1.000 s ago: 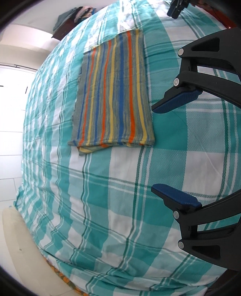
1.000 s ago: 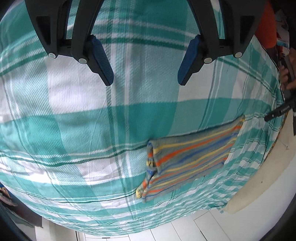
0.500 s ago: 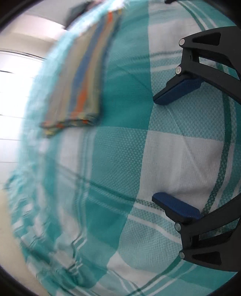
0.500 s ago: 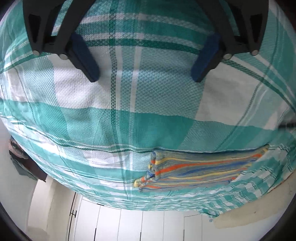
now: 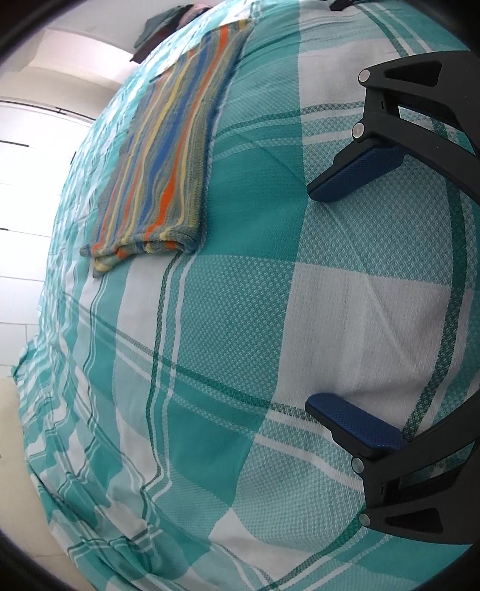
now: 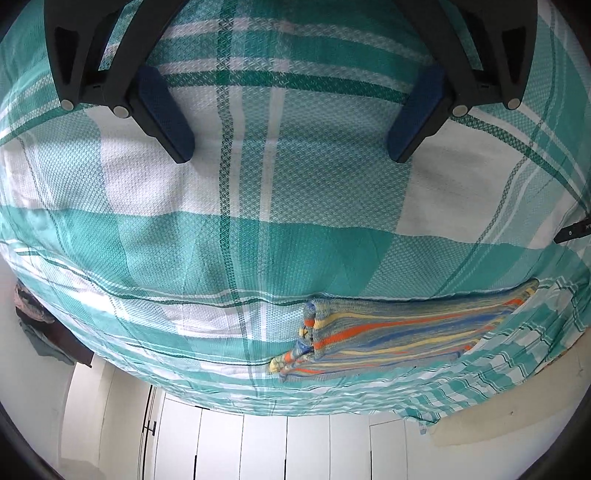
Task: Fold small clothes
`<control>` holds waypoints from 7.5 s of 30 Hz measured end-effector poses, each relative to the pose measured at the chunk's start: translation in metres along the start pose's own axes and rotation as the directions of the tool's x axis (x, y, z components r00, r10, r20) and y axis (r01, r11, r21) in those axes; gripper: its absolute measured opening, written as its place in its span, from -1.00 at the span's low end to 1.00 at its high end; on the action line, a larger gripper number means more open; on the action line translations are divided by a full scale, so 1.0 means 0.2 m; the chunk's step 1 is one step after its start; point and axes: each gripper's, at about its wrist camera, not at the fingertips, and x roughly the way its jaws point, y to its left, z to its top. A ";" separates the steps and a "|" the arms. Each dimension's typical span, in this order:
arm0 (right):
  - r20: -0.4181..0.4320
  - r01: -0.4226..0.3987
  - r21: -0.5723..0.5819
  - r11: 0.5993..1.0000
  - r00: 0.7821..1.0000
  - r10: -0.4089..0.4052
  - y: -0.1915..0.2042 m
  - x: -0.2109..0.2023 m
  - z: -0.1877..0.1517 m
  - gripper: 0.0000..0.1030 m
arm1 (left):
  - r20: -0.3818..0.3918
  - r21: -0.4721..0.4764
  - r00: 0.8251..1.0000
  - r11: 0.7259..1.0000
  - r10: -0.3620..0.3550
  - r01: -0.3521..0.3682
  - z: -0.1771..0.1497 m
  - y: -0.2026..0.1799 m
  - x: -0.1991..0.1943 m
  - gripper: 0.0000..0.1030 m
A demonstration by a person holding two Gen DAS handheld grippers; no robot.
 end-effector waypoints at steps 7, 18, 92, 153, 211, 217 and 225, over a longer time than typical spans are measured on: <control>-0.001 0.000 0.000 1.000 1.000 0.000 0.00 0.00 0.00 1.00 | 0.001 0.000 1.000 1.000 0.000 0.000 0.00 0.00 0.00 0.98; 0.001 -0.001 0.000 1.000 1.000 0.001 0.00 0.00 0.00 1.00 | 0.007 0.000 1.000 1.000 -0.001 0.001 0.00 0.00 0.00 0.99; -0.257 -0.307 -0.101 0.946 0.927 0.273 1.18 0.74 1.79 -0.87 | 0.130 -0.158 0.860 0.846 -0.493 0.509 0.65 -0.45 -0.17 -0.88; -0.138 -0.350 0.011 0.937 0.927 0.348 0.00 0.96 1.62 -0.25 | -0.193 0.198 0.964 0.955 -0.182 0.220 0.70 -1.13 0.22 0.48; 0.083 -0.668 0.205 0.716 0.740 0.667 -0.06 0.66 1.53 -0.58 | -0.238 0.057 0.790 0.804 -0.564 0.591 0.90 -1.07 0.10 -0.74; 0.135 -0.730 0.184 0.658 0.682 0.719 -0.02 0.44 1.66 -0.58 | -0.205 0.115 0.791 0.788 -0.577 0.605 0.99 -0.97 -0.11 -0.51; -0.073 -0.393 0.315 0.864 0.897 0.435 -0.19 0.71 1.32 0.41 | -0.290 0.186 0.913 0.919 -0.287 0.348 0.65 -0.99 0.15 0.38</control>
